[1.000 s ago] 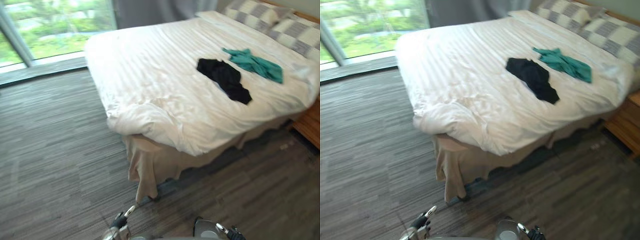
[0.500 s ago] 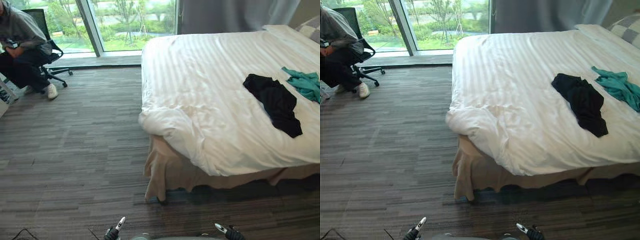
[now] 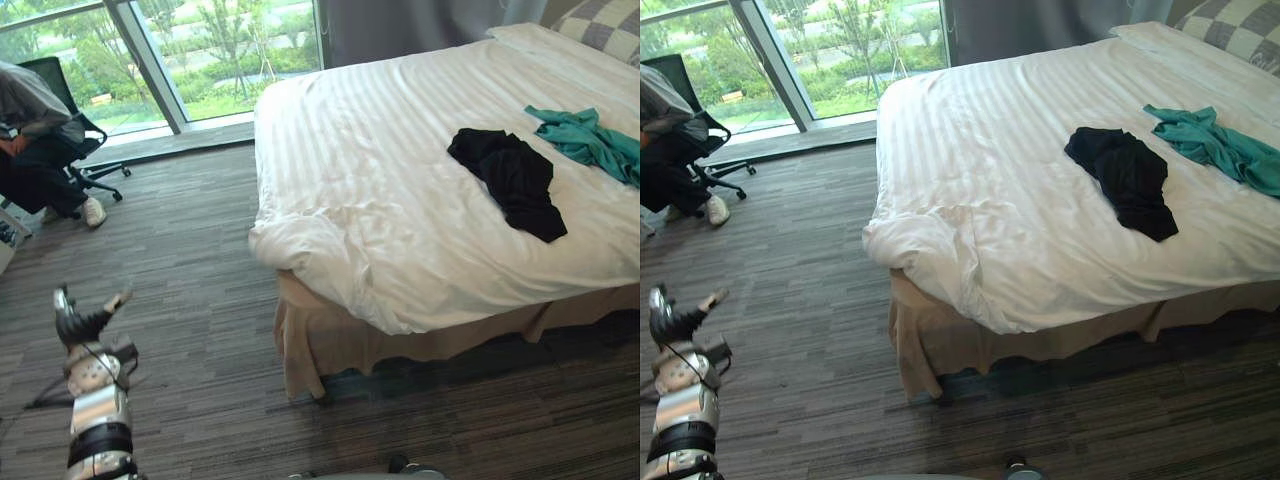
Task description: Tidy the bed and pick cloth on bed and put in laundry
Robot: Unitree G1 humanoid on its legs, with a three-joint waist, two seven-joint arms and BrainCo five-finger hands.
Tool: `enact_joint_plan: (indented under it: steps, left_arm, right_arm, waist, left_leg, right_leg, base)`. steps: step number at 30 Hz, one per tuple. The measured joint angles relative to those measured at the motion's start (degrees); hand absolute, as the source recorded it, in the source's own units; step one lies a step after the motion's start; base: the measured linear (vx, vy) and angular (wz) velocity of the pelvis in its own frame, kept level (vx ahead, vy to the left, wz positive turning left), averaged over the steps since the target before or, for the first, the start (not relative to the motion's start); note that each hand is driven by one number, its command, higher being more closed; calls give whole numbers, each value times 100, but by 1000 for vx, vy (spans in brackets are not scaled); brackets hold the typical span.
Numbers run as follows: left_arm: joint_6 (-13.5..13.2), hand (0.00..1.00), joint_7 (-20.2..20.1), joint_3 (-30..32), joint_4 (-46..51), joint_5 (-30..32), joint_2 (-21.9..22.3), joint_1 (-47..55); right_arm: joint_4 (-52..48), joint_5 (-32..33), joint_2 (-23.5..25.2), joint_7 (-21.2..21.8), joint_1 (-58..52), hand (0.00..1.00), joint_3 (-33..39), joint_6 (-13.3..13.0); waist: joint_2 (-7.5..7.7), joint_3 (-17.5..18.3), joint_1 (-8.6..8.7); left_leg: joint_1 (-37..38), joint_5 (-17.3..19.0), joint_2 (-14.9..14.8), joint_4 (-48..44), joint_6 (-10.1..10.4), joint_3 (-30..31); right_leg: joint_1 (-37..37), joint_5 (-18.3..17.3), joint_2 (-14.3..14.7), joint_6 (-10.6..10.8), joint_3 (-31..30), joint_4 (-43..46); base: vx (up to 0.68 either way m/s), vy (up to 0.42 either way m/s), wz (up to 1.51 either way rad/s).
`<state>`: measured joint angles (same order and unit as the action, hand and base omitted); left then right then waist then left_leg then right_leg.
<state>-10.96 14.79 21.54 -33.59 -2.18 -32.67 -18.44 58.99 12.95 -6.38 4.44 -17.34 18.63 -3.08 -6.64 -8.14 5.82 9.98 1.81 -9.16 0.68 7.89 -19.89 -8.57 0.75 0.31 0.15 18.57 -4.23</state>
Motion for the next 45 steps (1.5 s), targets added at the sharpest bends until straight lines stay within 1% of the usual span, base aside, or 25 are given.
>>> enact_joint_plan:
  steps: [2, 4, 8, 10, 11, 12, 13, 15, 17, 18, 20, 22, 23, 25, 27, 28, 29, 30, 34, 36, 37, 40, 43, 44, 45]
  left_arm:
    - [78, 0, -87, -260, -1, 95, -196, -374]
    - [249, 0, -219, -732, -3, 401, -445, -841]
    - [607, 0, -417, -1401, -25, 834, -510, -1493]
    - [794, 0, -502, -1714, -51, 974, -529, -1773]
    - [943, 0, -575, -1911, -86, 1016, -531, -1917]
    - [1075, 0, -603, -2019, -88, 1110, -537, -1952]
    - [1119, 0, -602, -2090, -138, 1157, -537, -1987]
    - [1328, 0, -600, -2338, -484, 1409, -541, -2409]
    - [1384, 0, -580, -2430, -575, 1620, -546, -2666]
    - [1440, 0, -573, -2679, -632, 1820, -544, -2915]
    - [1504, 0, -573, -2841, -739, 1897, -544, -3070]
    - [1756, 0, -628, -2960, -769, 1948, -538, -3140]
    - [1840, 0, -694, -3010, -779, 1977, -528, -3155]
    - [2163, 0, -1087, -3039, -982, 2032, -340, -3231]
    - [2385, 0, -1360, -3045, -1044, 2113, -138, -3235]
    - [2424, 0, -1391, -3055, -1050, 2147, -85, -3250]
    - [2461, 100, -1412, -3056, -1105, 2202, 1, -3309]
    - [2517, 100, -1411, -3054, -1180, 2219, 39, -3419]
    - [2548, 100, -1417, -3032, -1262, 2629, 194, -3714]
    - [2523, 100, -1417, -3034, -1265, 2886, 324, -3780]
    - [2513, 100, -1417, -3034, -1265, 2919, 328, -3780]
    - [2334, 100, -1416, -3035, -1265, 2925, 387, -3762]
    - [1900, 100, -1423, -3036, -1269, 2823, 401, -3493]
    - [1802, 100, -1445, -3035, -1262, 2769, 431, -3401]
    - [1610, 0, -1549, -3035, -1243, 2676, 489, -3181]
  right_arm:
    - [-27, -3, 33, -19, -8, 0, 4, 1]
    - [-32, -8, 46, -38, -11, 0, 9, 2]
    - [-31, -33, 81, -35, -81, 0, 105, 21]
    - [-27, -92, 113, -30, -123, 0, 102, 56]
    - [-27, -170, 138, -24, -154, 0, 96, 106]
    - [-31, -206, 149, -1, -159, 0, 76, 122]
    - [-37, -214, 149, 35, -161, 0, 68, 122]
    - [-231, -214, 149, 92, -140, 0, 51, 151]
    - [-342, -209, 132, 106, -31, 0, 51, 162]
    - [-435, -202, 89, 158, 72, 0, 48, 192]
    - [-495, -159, 28, 190, 217, 0, 15, 201]
    - [-664, -73, -81, 192, 425, 0, -163, 212]
    - [-677, -21, -106, 194, 488, 0, -178, 222]
    - [-897, 124, -155, 186, 634, 0, -323, 240]
    - [-1119, 238, -169, 195, 677, 0, -482, 241]
    - [-1177, 251, -173, 197, 703, 0, -545, 244]
    - [-1325, 290, -172, 203, 746, 0, -662, 253]
    - [-1432, 345, -174, 207, 825, 0, -751, 251]
    - [-1699, 513, -246, 208, 1046, 0, -796, 246]
    - [-1802, 556, -329, 212, 1164, 0, -844, 244]
    - [-1836, 556, -341, 214, 1210, 0, -848, 248]
    - [-1898, 545, -341, 254, 1247, 0, -859, 249]
    - [-1858, 396, -342, 334, 1216, 0, -817, 239]
    - [-1858, 337, -340, 341, 1200, 0, -789, 233]
    - [-1840, 189, -342, 357, 1159, 0, -735, 211]
  waist:
    - [9, -2, 56]
    - [8, -1, 158]
    - [4, -3, 321]
    - [-3, -9, 330]
    - [-1, -10, 360]
    - [2, -25, 444]
    - [-11, -37, 481]
    - [-63, -249, 594]
    - [-29, -476, 623]
    - [-24, -742, 642]
    - [2, -953, 743]
    - [77, -1302, 863]
    - [81, -1356, 886]
    - [97, -1544, 899]
    - [102, -1632, 902]
    - [119, -1670, 898]
    - [163, -1719, 888]
    - [209, -1757, 889]
    - [240, -1786, 838]
    - [255, -1795, 723]
    - [255, -1795, 732]
    - [257, -1796, 712]
    - [255, -1794, 692]
    - [253, -1792, 689]
    - [238, -1782, 689]
  left_leg:
    - [28, -40, 2, 74, -23, -49]
    - [35, -62, 2, 126, -13, -154]
    - [91, -63, 20, 143, -13, -355]
    - [60, -73, 24, 147, -27, -435]
    - [40, -106, 34, 165, -9, -491]
    - [30, -181, 61, 218, -34, -563]
    - [16, -216, 74, 260, -62, -573]
    - [-183, -318, 90, 315, -127, -663]
    - [-359, -407, 130, 328, -182, -707]
    - [-520, -436, 142, 331, -225, -719]
    - [-694, -468, 159, 334, -271, -732]
    - [-880, -535, 203, 338, -366, -849]
    - [-953, -544, 215, 336, -379, -866]
    - [-1144, -577, 224, 337, -426, -1005]
    - [-1273, -579, 240, 324, -430, -1085]
    - [-1315, -578, 244, 316, -432, -1125]
    - [-1378, -569, 245, 284, -445, -1240]
    - [-1470, -550, 235, 205, -475, -1389]
    - [-1631, -474, 245, 102, -578, -1738]
    - [-1633, -397, 309, 93, -614, -1869]
    - [-1633, -393, 318, 94, -616, -1897]
    - [-1610, -371, 357, 91, -605, -1964]
    - [-1467, -344, 444, 120, -585, -1959]
    - [-1410, -338, 460, 119, -578, -1961]
    - [-1289, -331, 492, 121, -578, -1958]
  right_leg:
    - [23, 0, 40, -2, -37, 0]
    - [102, 10, 70, -17, -162, 1]
    - [128, 20, 69, -31, -298, 3]
    - [217, 43, 74, -67, -389, 16]
    - [277, 54, 72, -83, -440, 28]
    - [330, 58, 60, -88, -465, 48]
    - [385, 57, 55, -88, -476, 83]
    - [720, 58, 31, -109, -500, 281]
    - [988, 42, -21, -158, -572, 416]
    - [1208, 46, -38, -168, -601, 514]
    - [1416, 67, -62, -171, -615, 588]
    - [1735, 85, -121, -167, -688, 792]
    - [1838, 85, -138, -166, -703, 852]
    - [2159, 98, -186, -158, -804, 1041]
    - [2363, 84, -238, -154, -828, 1241]
    - [2421, 55, -255, -149, -837, 1317]
    - [2535, 9, -294, -153, -845, 1446]
    - [2653, -45, -339, -161, -844, 1576]
    - [2976, -209, -508, -66, -869, 1980]
    - [3092, -281, -587, -58, -954, 2146]
    - [3104, -293, -609, -43, -954, 2170]
    - [3118, -342, -678, 21, -962, 2252]
    - [3055, -468, -794, 101, -953, 2448]
    - [3017, -504, -822, 112, -942, 2495]
    - [2911, -591, -876, 139, -919, 2578]
  base:
    - [24, -26, -18]
    - [37, 5, -25]
    - [31, 21, -22]
    - [11, 14, -30]
    - [1, 7, -19]
    - [-8, 8, -16]
    - [-42, 5, -12]
    - [-101, 2, -8]
    - [-146, 4, -8]
    - [-187, 9, -6]
    - [-146, 9, -6]
    - [-115, 12, -13]
    - [-90, 10, -14]
    - [-49, 3, -18]
    - [-25, 9, -8]
    - [0, 0, 0]
    - [-18, 9, 4]
    - [-10, 5, 6]
    - [1, 2, 9]
    - [31, 26, -7]
    - [45, 21, 2]
    - [61, 9, 6]
    - [73, 3, 7]
    - [65, -5, 12]
    - [54, -6, 20]
